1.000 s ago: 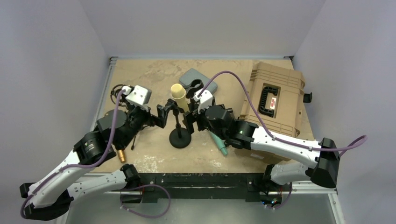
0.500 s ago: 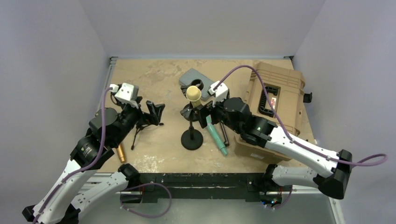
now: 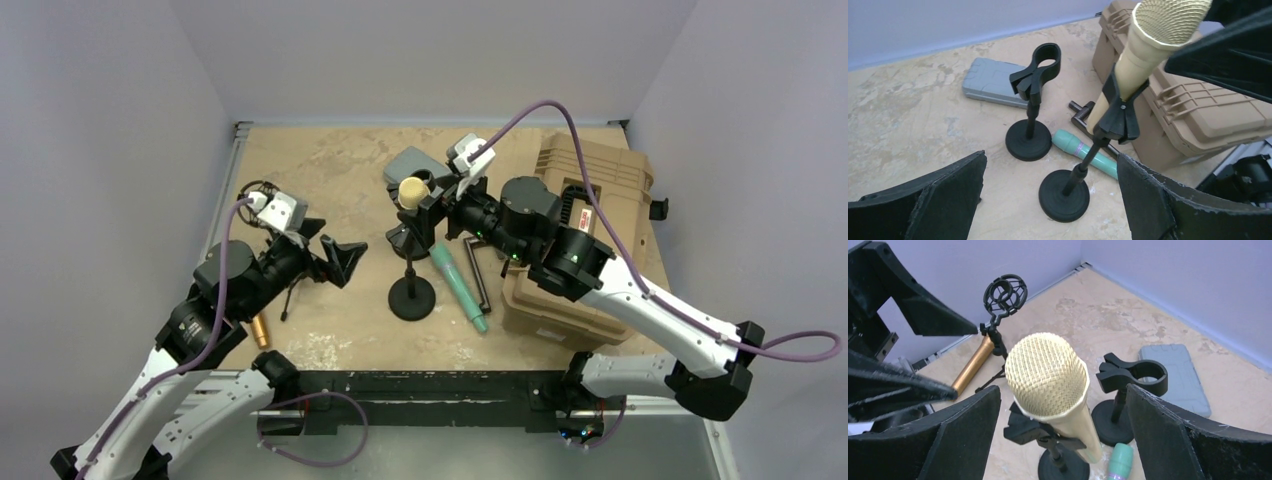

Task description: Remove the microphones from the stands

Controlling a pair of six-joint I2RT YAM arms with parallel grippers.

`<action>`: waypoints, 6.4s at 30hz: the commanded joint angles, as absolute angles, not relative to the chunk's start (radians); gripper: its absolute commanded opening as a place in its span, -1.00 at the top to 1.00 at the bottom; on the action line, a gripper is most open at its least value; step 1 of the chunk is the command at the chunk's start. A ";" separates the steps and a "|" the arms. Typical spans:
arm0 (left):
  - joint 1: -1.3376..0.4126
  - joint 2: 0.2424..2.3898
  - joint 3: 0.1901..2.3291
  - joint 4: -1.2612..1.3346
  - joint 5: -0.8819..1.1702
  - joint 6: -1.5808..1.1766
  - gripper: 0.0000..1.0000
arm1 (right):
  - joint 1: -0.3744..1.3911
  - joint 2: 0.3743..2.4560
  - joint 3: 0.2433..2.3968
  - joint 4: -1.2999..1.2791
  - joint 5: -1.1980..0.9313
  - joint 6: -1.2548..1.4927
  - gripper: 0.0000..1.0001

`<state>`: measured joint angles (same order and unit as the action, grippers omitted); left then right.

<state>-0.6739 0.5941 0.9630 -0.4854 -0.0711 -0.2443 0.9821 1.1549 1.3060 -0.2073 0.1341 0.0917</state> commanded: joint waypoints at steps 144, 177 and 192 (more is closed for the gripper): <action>-0.814 0.605 1.112 -0.536 -0.439 -0.161 -0.83 | 1.019 1.263 1.065 -0.203 0.024 0.517 -0.66; -0.813 0.566 1.075 -0.555 -0.440 -0.189 -0.83 | 0.926 1.463 1.207 0.164 -0.233 0.900 0.03; -0.814 0.590 1.068 -0.536 -0.433 -0.186 -0.83 | 0.959 1.472 0.987 0.191 -0.245 0.864 0.02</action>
<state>-0.8185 0.5762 1.0798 -0.5804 -0.4252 -0.1829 0.9371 1.4452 1.0687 0.3008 -0.2344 0.9192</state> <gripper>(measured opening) 0.915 0.469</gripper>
